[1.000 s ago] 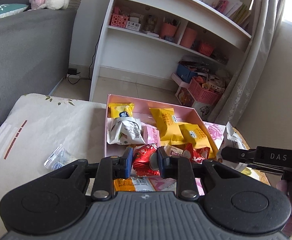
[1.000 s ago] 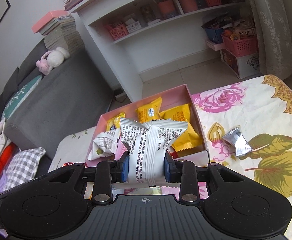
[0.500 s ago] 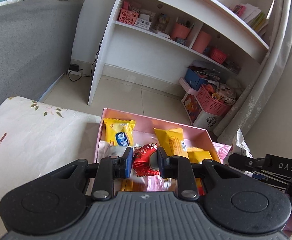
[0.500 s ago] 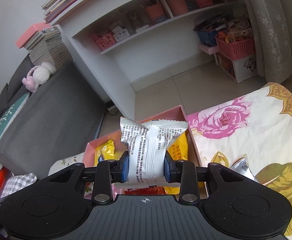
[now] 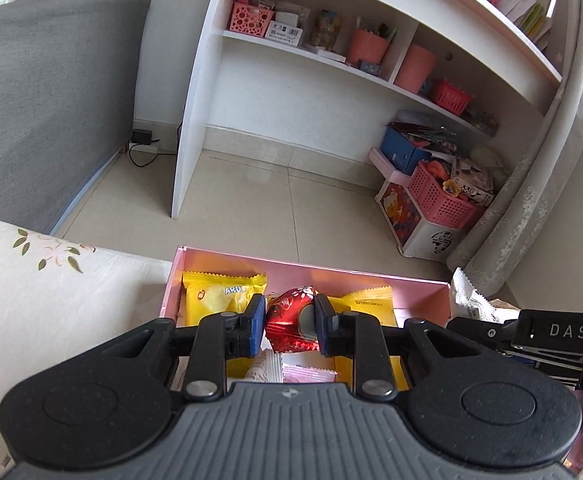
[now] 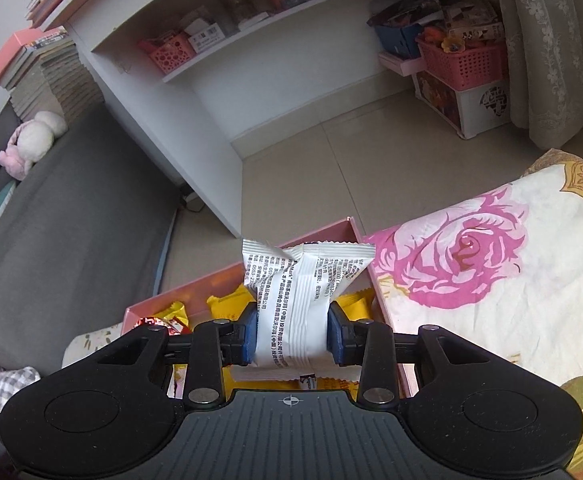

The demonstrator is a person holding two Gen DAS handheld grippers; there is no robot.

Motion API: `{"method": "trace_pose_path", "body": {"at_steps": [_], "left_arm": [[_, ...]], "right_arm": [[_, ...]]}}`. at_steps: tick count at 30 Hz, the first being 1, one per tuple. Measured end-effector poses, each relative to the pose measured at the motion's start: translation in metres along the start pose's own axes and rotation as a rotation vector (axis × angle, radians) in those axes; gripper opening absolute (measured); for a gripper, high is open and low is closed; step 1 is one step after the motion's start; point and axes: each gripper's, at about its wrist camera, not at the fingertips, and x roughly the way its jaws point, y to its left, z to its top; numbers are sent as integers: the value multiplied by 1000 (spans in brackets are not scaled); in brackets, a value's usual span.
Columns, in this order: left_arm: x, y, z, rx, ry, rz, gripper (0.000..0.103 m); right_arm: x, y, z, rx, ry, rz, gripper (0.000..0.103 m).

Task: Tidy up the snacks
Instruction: 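Carry the red candy pack and white pillow pack with both grippers over the box, then open both grippers to drop the red candy pack and white pack into the box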

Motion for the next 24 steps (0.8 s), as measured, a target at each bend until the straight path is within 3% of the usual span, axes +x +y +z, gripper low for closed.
{"method": "trace_pose_path", "body": {"at_steps": [3,5,6,14,24], "left_arm": [[4,-2,0,28,9,-30,24],[3,-4,-2,43,4,-25,26],[2,-5,-2,48,-4,-22,29],[-11,-8,-4,77,-3,-10,55],[-44,-10,-12,110,16,8,65]], "right_arm": [[2,-2,2,22,1,8,41],[-1,-3,3,33,-15,26,62],[-3,-4,3,36,-25,30,65],[-20,0,4,15,-50,37,66],[-55,3,-11,-3,-55,40,68]]}}
